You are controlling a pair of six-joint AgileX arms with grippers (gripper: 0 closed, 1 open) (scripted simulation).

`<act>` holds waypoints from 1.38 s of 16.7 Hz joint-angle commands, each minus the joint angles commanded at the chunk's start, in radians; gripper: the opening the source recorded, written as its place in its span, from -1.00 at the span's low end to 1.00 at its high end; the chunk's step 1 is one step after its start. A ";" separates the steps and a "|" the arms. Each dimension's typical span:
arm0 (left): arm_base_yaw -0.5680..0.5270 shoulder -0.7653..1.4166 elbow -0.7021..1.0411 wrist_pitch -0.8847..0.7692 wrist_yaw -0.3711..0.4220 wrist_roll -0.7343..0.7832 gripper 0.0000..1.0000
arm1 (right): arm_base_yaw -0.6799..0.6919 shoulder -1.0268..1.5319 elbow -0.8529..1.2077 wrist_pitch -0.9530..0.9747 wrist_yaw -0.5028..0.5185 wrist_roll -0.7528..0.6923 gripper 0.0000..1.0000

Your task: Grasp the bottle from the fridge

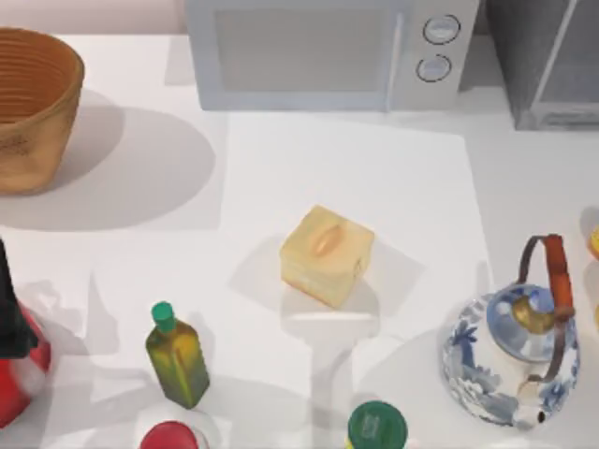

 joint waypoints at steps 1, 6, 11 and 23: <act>0.000 0.000 0.000 0.000 0.000 0.000 1.00 | 0.000 0.000 0.000 0.000 0.000 0.000 1.00; 0.000 0.000 0.000 0.000 0.000 0.000 1.00 | -0.013 0.008 0.025 -0.026 0.024 -0.016 1.00; 0.000 0.000 0.000 0.000 0.000 0.000 1.00 | 0.068 0.035 0.245 -0.067 0.095 -0.023 1.00; 0.000 0.000 0.000 0.000 0.000 0.000 1.00 | 0.323 0.339 0.696 -0.364 0.339 -0.019 1.00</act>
